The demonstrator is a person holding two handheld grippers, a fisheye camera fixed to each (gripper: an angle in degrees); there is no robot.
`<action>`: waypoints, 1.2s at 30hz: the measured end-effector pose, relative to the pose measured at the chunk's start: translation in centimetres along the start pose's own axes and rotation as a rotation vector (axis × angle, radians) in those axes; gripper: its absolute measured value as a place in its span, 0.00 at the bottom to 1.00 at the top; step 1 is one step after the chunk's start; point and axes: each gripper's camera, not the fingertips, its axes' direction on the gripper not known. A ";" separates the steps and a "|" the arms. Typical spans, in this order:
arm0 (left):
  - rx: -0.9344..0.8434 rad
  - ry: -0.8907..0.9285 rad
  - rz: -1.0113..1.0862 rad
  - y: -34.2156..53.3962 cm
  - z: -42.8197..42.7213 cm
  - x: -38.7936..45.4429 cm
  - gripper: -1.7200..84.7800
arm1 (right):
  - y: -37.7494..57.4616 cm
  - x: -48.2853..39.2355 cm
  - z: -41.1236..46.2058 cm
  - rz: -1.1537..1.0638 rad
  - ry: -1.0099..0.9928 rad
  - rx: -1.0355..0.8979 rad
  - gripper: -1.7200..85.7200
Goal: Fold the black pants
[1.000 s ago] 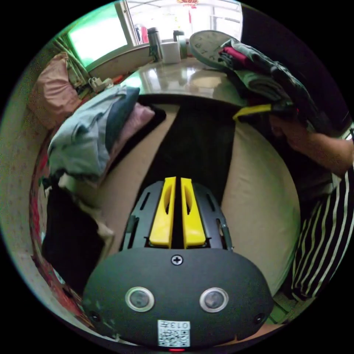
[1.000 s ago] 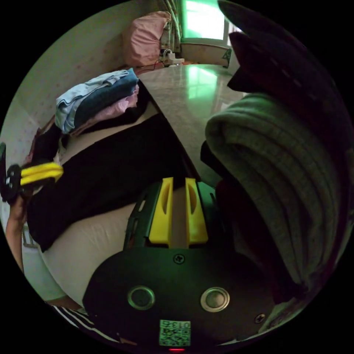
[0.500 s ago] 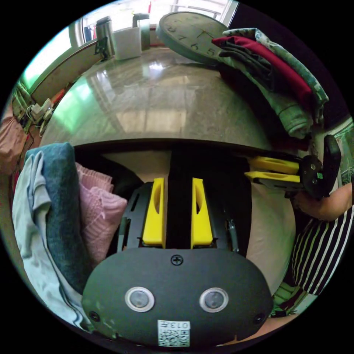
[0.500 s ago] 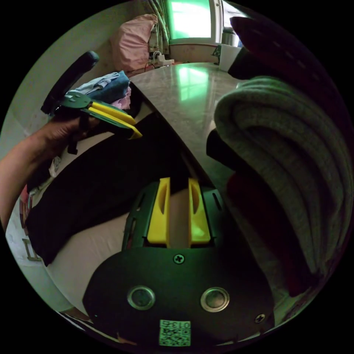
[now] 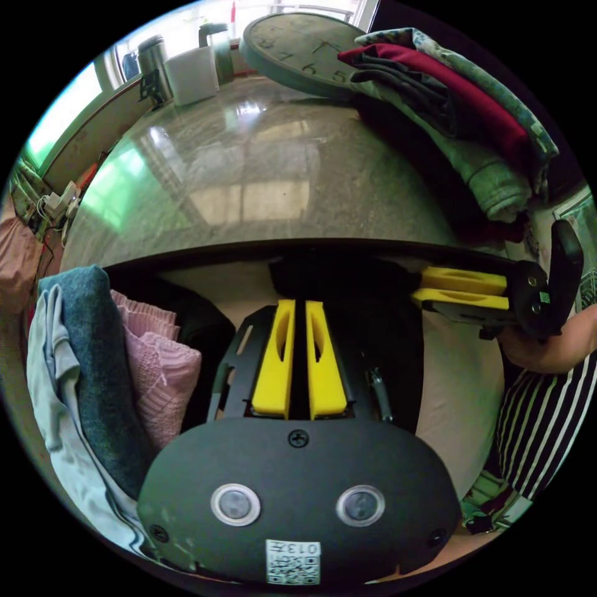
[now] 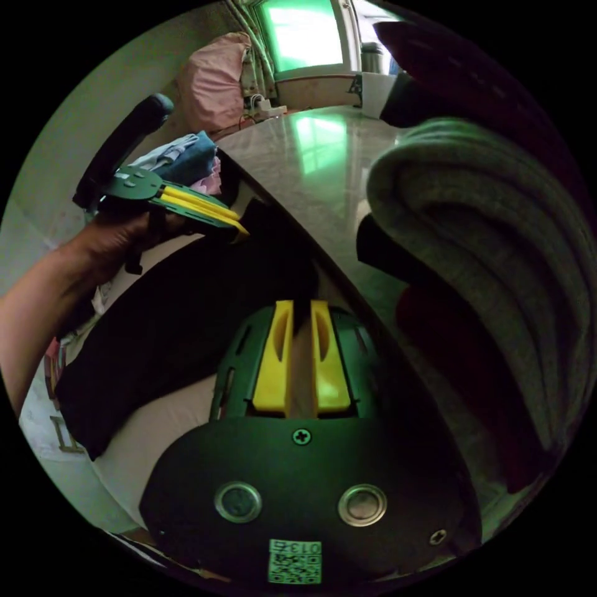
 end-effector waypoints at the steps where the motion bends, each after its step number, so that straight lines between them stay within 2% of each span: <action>1: 0.000 -0.004 0.002 0.2 -0.1 0.1 0.04 | -0.1 -0.4 0.0 -0.007 -0.015 -0.014 0.07; 7: 0.064 -0.015 0.020 3.1 -1.6 0.8 0.03 | 0.1 -1.6 -1.2 -0.035 -0.054 0.015 0.04; 13: 0.257 -0.035 -0.011 10.0 -6.6 1.5 0.03 | 0.6 -5.7 -6.9 -0.268 -0.168 0.166 0.04; 18: 0.461 -0.096 -0.143 22.2 -12.2 3.0 0.03 | 1.8 -12.6 -12.2 -0.536 -0.323 0.281 0.04; 21: 0.525 -0.141 -0.258 30.5 -14.2 4.3 0.03 | 3.8 -18.9 -14.0 -0.724 -0.420 0.309 0.04; 27: 0.436 -0.181 -0.480 44.8 -13.7 6.7 0.04 | 9.5 -32.7 -12.6 -1.015 -0.522 0.216 0.05; 31: 0.318 -0.176 -0.610 51.0 -11.0 6.9 0.06 | 13.6 -41.3 -9.7 -1.163 -0.459 0.143 0.06; 33: 0.223 -0.110 -0.772 55.0 -8.8 6.3 0.09 | 15.3 -44.4 -8.1 -1.259 -0.442 0.062 0.08; 35: 0.258 -0.088 -0.878 58.2 -8.4 6.6 0.11 | 16.6 -47.4 -7.2 -1.360 -0.446 -0.109 0.11; 36: 0.289 -0.105 -0.945 60.2 -8.7 7.3 0.11 | 16.7 -47.7 -7.5 -1.373 -0.469 -0.125 0.11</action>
